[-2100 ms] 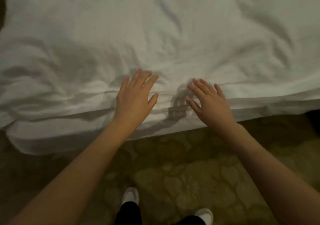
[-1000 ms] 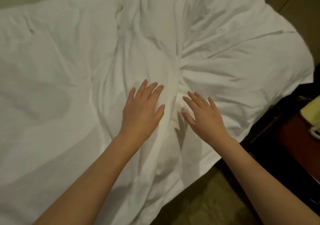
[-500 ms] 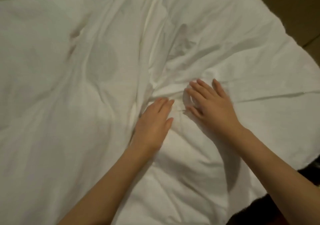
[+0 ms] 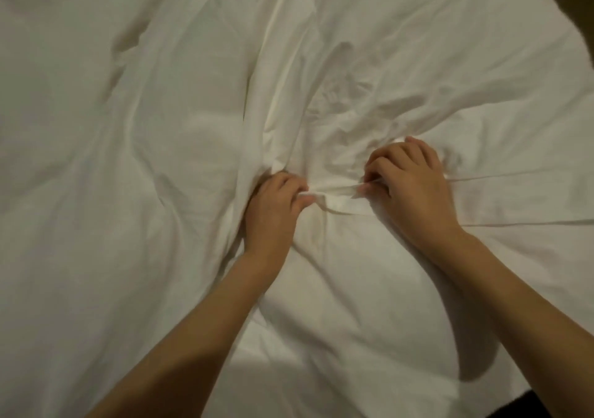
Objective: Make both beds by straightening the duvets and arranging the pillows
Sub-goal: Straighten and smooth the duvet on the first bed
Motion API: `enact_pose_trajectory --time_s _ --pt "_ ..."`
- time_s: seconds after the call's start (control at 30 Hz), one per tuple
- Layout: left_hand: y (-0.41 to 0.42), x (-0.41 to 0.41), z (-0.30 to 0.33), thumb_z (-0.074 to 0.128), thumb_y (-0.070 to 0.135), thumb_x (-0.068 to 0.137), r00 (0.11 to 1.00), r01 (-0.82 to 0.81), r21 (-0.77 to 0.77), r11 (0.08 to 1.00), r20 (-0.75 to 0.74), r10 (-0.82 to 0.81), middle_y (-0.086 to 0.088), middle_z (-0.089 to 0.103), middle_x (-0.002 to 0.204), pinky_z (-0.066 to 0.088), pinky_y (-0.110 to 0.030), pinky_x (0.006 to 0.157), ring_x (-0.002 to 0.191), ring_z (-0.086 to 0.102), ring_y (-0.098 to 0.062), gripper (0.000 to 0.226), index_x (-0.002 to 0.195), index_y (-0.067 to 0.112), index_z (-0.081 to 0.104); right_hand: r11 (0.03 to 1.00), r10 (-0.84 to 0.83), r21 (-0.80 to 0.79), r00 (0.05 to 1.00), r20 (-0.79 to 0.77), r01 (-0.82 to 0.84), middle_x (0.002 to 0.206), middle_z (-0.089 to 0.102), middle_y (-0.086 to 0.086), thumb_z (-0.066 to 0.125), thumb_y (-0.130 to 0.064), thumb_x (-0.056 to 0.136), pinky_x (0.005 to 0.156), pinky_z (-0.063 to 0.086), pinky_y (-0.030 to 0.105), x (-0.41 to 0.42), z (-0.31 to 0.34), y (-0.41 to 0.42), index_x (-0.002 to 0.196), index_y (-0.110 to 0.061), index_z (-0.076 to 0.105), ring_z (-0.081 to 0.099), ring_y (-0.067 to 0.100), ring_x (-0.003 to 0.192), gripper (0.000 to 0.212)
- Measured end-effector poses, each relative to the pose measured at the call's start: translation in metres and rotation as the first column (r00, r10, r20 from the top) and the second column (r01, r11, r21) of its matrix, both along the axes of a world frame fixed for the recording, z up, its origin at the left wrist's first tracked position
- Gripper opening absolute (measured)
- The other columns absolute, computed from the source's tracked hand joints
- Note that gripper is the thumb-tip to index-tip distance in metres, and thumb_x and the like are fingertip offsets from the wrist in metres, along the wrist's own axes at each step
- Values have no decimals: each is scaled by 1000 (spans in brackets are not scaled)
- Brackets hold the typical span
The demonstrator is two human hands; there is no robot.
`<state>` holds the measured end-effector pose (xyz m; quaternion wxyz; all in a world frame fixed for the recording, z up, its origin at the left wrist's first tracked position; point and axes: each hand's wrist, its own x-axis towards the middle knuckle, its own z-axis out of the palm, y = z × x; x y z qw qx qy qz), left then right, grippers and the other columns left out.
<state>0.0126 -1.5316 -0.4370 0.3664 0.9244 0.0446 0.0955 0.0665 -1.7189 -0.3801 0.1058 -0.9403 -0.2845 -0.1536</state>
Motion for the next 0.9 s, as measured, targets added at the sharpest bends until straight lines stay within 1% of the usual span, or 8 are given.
enact_pose_trajectory --time_s 0.1,0.23,0.33,0.4,0.47,0.57,0.73,0.9 --pt "-3 1 7 59 27 87 999 -18 -18 1000 29 19 -6 64 79 38 -32 68 74 57 -24 20 80 9 61 999 -33 22 999 27 32 77 63 4 72 -21 76 86 33 31 -5 0 2 74 -11 61 57 27 80 16" --pt "-8 -21 25 54 21 95 996 -57 -125 990 55 64 0 57 71 35 -29 61 67 47 -12 18 80 12 56 981 -102 159 991 -83 114 70 56 -2 68 -24 78 67 21 21 -17 10 3 74 -12 59 49 17 72 17" --pt "-17 -38 36 51 24 96 997 -72 -196 978 -22 69 7 53 68 39 -34 62 66 49 -14 18 81 16 51 974 -82 196 984 -159 113 72 50 -6 66 -23 82 66 26 24 -21 13 1 77 -11 59 47 16 69 15" --pt "-26 -49 41 53 22 96 996 -92 -259 962 -11 92 8 50 65 41 -35 61 64 49 -14 17 80 15 50 971 -29 226 978 -209 77 74 49 -5 64 -21 85 63 32 30 -22 17 -1 80 -8 58 46 16 70 15" --pt "-40 -60 47 55 20 95 994 -102 -317 943 6 110 9 49 64 40 -31 61 62 47 -11 17 80 14 52 968 8 244 973 -232 51 76 52 -1 64 -14 87 62 31 29 -24 25 -6 83 -5 58 46 16 70 11" --pt "-64 -73 54 57 21 94 990 -125 -308 943 17 137 8 50 63 37 -27 59 61 46 -11 19 77 15 51 971 13 234 966 -258 49 77 57 1 58 -8 90 60 25 25 -30 38 -25 86 -3 59 46 16 70 6" --pt "-108 -91 75 58 21 93 982 -174 -300 938 17 188 8 51 59 33 -22 55 58 46 -8 20 75 19 51 991 99 117 945 -311 -66 87 68 6 58 -12 92 65 35 32 -35 70 -73 90 -4 61 59 28 79 9" --pt "-175 -109 108 62 22 91 975 -196 -297 934 40 217 5 56 61 35 -31 58 58 48 -11 15 78 15 58 994 112 51 926 -360 -100 81 67 10 63 -18 90 64 36 34 -43 108 -134 87 -4 63 58 33 79 15"
